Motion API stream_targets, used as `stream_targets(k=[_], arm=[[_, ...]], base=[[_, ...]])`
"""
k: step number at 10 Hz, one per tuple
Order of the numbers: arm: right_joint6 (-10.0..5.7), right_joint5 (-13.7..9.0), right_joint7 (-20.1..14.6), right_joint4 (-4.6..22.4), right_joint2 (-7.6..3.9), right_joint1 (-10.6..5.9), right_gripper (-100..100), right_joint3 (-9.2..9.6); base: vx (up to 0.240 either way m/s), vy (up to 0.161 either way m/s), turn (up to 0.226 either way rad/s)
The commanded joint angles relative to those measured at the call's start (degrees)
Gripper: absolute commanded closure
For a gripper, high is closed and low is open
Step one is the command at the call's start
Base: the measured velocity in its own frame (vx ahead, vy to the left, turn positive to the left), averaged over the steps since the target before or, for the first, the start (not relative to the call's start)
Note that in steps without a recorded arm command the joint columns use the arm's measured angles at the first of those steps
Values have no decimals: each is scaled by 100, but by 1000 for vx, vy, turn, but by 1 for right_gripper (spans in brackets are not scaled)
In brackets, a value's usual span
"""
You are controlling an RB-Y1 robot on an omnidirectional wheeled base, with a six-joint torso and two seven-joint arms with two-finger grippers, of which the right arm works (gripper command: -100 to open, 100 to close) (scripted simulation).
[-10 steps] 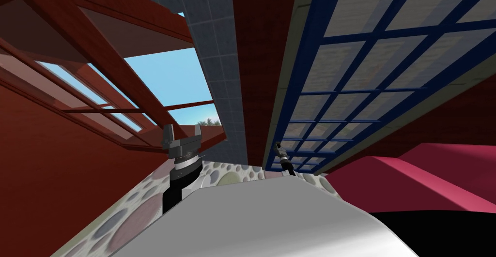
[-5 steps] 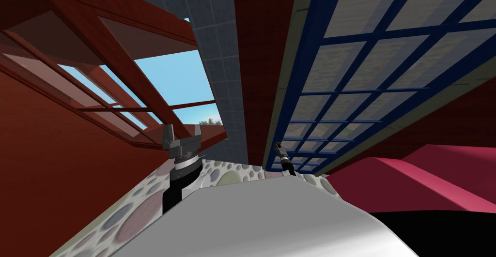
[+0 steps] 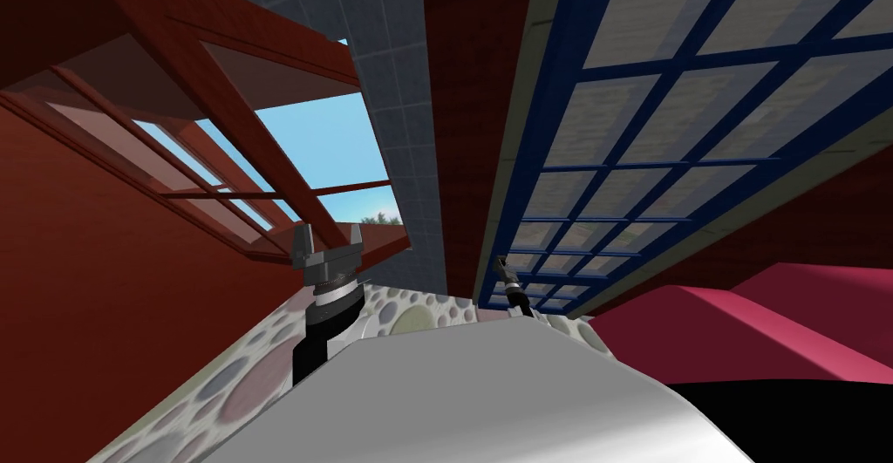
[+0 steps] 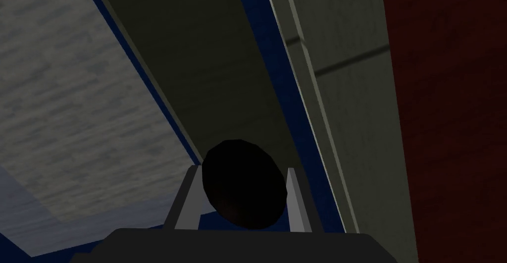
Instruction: Pull the door open
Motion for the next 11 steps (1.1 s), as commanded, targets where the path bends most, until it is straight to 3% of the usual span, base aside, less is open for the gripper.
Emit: stream_targets(k=[1, 5, 7, 11], arm=[[-38, -63, -285, 66, 25, -27, 100, 65], [-39, -256, -869, 53, -4, -10, 100, 161], [-39, -256, -964, 53, -4, -10, 100, 161], [-40, -473, -1620, 37, -37, 9, 100, 270]], base=[[-23, -7, 45], [-30, -12, 50], [-23, -8, 7], [-31, -11, 54]])
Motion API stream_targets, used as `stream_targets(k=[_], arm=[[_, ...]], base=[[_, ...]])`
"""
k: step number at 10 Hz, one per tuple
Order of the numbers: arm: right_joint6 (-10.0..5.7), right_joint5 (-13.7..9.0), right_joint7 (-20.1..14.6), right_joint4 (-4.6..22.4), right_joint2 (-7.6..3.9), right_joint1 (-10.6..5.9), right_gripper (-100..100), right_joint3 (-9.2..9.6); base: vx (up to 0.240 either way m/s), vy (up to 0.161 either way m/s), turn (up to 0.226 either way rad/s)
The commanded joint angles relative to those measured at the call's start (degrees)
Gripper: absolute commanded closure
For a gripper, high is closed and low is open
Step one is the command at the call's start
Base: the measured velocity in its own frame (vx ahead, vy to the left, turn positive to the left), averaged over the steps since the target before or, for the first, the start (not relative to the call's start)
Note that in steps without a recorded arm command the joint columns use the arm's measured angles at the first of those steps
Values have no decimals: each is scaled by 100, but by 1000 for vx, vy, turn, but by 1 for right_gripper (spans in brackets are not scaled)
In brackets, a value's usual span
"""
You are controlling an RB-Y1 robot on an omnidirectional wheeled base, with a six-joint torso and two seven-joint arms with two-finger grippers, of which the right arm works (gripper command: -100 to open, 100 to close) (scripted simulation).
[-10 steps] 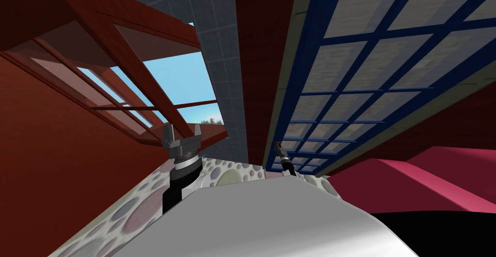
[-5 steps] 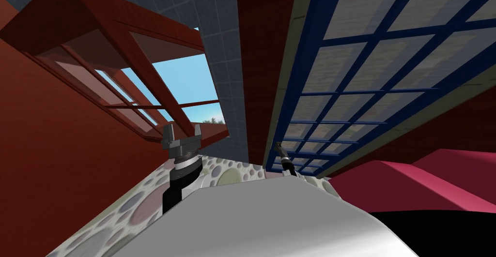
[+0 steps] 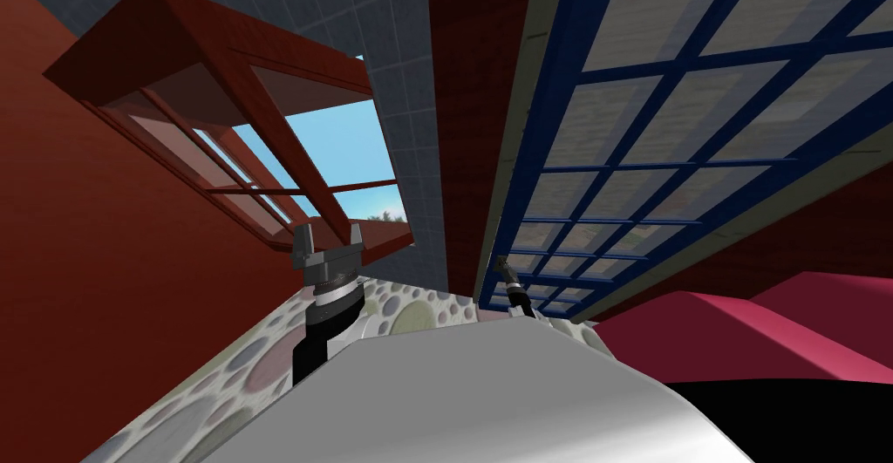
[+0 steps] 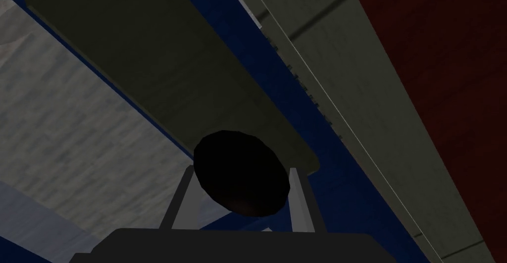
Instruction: Pull the door open
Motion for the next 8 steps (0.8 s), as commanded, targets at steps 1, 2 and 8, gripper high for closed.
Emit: stream_targets(k=[1, 2, 8], arm=[[75, -10, -185, -133, 82, 63, 100, 78], [75, -84, -394, -138, 71, 70, 100, 115], [74, -319, -1037, -155, 35, 90, 100, 233]], base=[[-29, -10, 22], [-29, -5, 43], [-27, -10, 44]])
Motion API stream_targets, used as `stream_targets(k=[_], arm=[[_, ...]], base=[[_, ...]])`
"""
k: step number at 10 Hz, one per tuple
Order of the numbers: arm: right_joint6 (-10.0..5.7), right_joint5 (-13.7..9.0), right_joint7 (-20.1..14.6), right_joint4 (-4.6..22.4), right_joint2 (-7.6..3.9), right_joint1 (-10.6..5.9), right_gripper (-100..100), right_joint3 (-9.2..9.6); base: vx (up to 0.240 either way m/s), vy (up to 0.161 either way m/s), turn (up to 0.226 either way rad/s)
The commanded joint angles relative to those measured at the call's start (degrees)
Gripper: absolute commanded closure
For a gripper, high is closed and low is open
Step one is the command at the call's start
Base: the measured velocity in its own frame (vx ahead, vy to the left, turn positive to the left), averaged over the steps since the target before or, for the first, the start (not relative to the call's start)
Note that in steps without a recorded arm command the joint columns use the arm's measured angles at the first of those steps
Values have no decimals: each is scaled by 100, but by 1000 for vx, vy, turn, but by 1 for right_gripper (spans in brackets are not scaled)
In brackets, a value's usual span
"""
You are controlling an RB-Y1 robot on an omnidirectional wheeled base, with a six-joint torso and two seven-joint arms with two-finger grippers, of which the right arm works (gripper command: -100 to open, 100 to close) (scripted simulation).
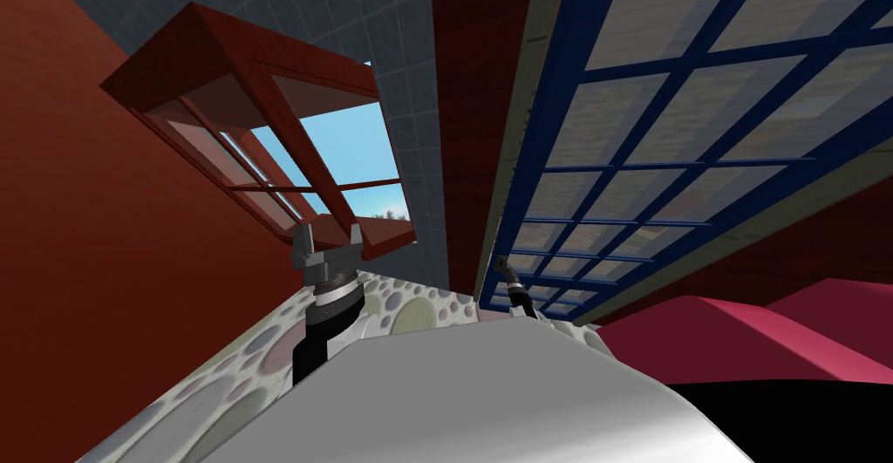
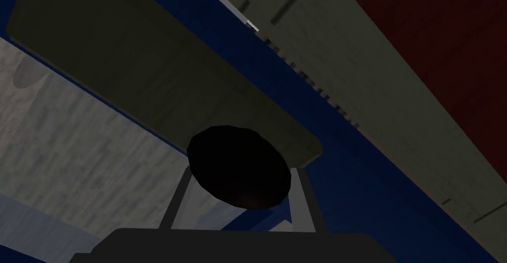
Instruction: Pull the door open
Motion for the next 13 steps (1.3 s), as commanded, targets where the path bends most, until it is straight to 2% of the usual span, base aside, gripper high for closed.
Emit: stream_targets(k=[1, 4, 5, 6, 7, 8, 9, 10, 11, 12, 13], arm=[[20, -22, -205, -36, 98, 12, 100, 85], [19, -187, -650, -48, 73, 26, 100, 167], [19, -187, -678, -48, 73, 26, 100, 167], [19, -269, -896, -54, 60, 34, 100, 209], [19, -269, -914, -54, 60, 34, 100, 209], [18, -354, -1138, -60, 48, 41, 100, 251], [18, -354, -1151, -60, 48, 41, 100, 251], [18, -441, -1380, -66, 34, 48, 100, 295], [18, -441, -1388, -66, 34, 48, 100, 295], [18, -529, -1595, -72, 21, 56, 100, 339], [18, -529, -1626, -72, 21, 56, 100, 339]], base=[[-33, -20, 14], [-32, -13, 47], [-34, -15, 34], [-32, -7, 36], [-23, -4, 18], [-29, -9, 81], [-32, -16, 43], [-39, -14, 62], [-31, -18, 17], [-43, -20, 58], [-33, -10, 36]])
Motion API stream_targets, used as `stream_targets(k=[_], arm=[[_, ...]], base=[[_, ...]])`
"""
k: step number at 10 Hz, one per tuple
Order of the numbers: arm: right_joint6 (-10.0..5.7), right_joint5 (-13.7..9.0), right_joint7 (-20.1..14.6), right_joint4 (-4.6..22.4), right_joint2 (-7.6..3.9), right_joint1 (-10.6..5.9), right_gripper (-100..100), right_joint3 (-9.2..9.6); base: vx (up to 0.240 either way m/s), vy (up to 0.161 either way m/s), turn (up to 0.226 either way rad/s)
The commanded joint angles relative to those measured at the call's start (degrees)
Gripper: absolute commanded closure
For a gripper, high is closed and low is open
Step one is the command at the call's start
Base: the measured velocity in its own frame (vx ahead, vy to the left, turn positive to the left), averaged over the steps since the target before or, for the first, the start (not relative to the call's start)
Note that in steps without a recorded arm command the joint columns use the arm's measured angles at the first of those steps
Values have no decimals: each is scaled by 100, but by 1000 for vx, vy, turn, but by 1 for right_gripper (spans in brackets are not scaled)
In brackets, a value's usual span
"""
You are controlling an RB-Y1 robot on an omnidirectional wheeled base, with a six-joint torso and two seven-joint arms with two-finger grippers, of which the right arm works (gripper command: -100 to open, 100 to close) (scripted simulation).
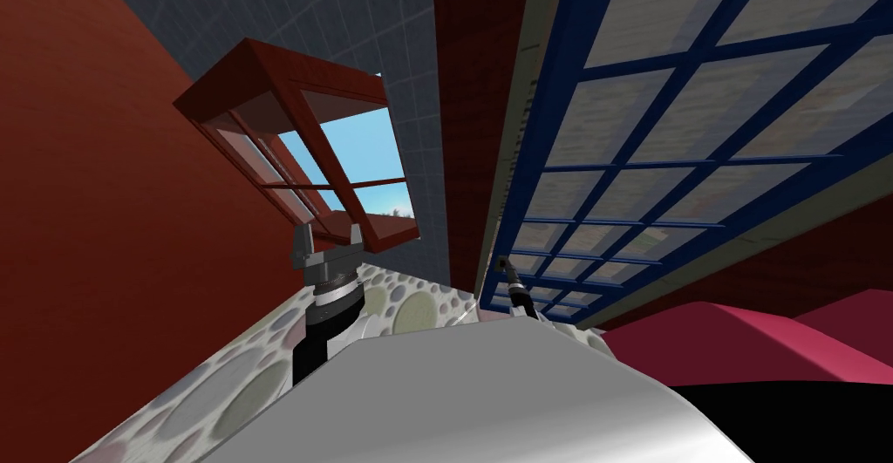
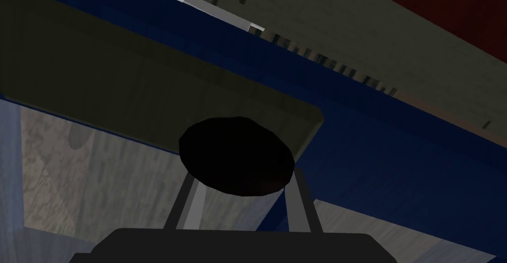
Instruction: Pull the door open
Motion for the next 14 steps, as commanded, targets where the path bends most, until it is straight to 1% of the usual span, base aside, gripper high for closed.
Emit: stream_targets(k=[1, 2, 3, 4, 5, 6, 7, 8, 9, 11, 12, 13, 14], arm=[[-42, -70, -286, 70, 60, -41, 100, 122], [-42, -70, -312, 70, 60, -41, 100, 122], [-43, -157, -540, 64, 46, -34, 100, 166], [-43, -157, -550, 64, 46, -34, 100, 166], [-43, -246, -763, 57, 33, -26, 100, 211], [-43, -246, -787, 57, 33, -26, 100, 211], [-44, -337, -1010, 51, 19, -18, 100, 256], [-44, -337, -1024, 51, 19, -18, 100, 256], [-44, -427, -1247, 45, 5, -11, 100, 301], [-44, -427, -1262, 45, 5, -11, 100, 301], [-44, -517, -1499, 38, -9, -3, 100, 347], [-45, -608, -1640, 32, -23, 5, 100, 392], [-45, -608, -1737, 32, -23, 5, 100, 392]], base=[[-30, -8, 56], [-21, -10, 21], [-35, -11, 58], [-35, -14, 44], [-42, -14, 57], [-29, -13, 43], [-31, -15, 42], [-30, -10, 24], [-41, -12, 100], [-28, -5, 2], [-25, -10, 74], [-55, -22, 89], [-38, -17, 33]])
